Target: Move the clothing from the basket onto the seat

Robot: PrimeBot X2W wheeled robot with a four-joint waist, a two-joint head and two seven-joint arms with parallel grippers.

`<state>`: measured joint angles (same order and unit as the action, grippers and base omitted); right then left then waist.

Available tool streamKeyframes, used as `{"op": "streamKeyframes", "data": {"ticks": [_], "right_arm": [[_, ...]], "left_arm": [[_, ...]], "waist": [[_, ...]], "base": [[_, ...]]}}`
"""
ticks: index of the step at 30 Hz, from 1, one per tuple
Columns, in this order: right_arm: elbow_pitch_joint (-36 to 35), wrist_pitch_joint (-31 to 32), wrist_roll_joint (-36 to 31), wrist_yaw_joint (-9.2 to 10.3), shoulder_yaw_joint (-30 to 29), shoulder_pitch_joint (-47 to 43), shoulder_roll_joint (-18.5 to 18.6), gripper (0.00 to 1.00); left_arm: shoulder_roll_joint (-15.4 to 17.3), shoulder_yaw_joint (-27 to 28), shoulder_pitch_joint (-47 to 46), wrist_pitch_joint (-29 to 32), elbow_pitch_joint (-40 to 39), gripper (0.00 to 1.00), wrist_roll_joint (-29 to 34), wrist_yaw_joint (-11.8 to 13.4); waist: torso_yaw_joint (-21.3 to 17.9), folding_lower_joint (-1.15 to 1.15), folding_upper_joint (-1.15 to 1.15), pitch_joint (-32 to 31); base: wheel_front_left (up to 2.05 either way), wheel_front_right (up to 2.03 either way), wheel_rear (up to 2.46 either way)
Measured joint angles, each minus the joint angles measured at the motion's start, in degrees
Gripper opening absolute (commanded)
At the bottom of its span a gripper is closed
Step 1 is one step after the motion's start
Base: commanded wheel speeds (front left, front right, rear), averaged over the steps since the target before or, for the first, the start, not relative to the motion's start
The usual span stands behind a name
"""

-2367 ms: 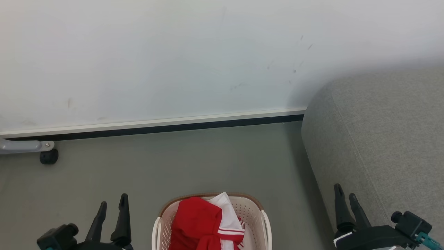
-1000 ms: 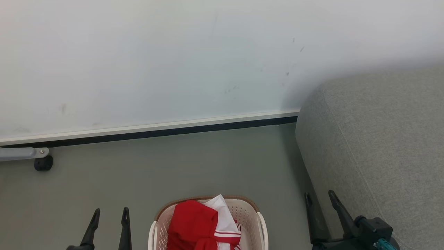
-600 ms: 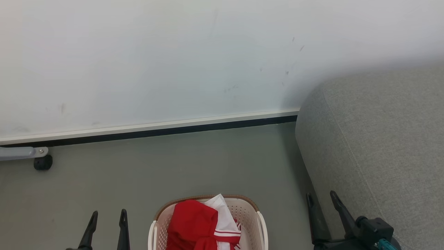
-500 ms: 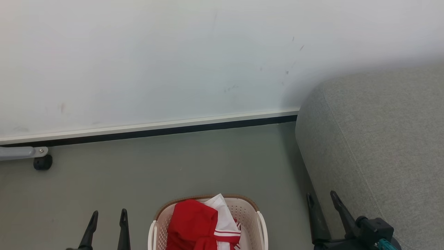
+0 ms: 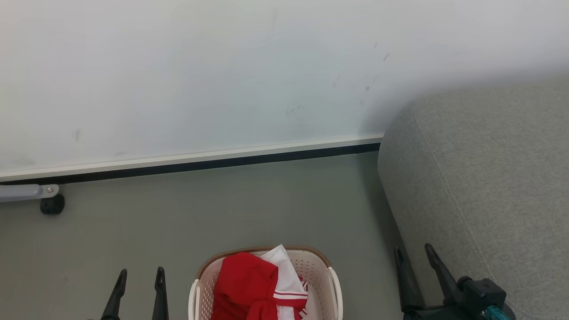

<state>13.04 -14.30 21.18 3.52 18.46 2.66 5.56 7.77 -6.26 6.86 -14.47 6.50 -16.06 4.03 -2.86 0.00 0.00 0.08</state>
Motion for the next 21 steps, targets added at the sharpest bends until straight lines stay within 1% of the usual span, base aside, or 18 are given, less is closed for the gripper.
{"op": "streamKeyframes", "data": {"ticks": [7,13,21], "right_arm": [[-1.81,-0.16,-0.35,-0.07,-0.31,-0.67,-0.01,1.00],[-3.96,-0.23,-1.08,-0.04,-1.49,-0.29,0.02,1.00],[-6.70,-0.24,-2.18,0.09,-3.26,1.92,0.11,1.00]], "left_arm": [[-0.14,-0.09,0.64,0.00,-1.45,1.00,0.43,-0.01],[-0.19,-0.80,-0.01,-0.01,-2.24,1.00,1.63,-0.09],[-0.04,-2.82,-6.11,-0.01,-0.79,1.00,2.88,-1.59]], "waist": [[-0.17,0.00,0.00,2.15],[-0.52,0.00,0.00,5.46],[-1.37,0.01,0.00,11.35]], "base": [[0.00,0.00,0.00],[0.00,0.00,0.00],[0.00,0.00,0.00]]}}
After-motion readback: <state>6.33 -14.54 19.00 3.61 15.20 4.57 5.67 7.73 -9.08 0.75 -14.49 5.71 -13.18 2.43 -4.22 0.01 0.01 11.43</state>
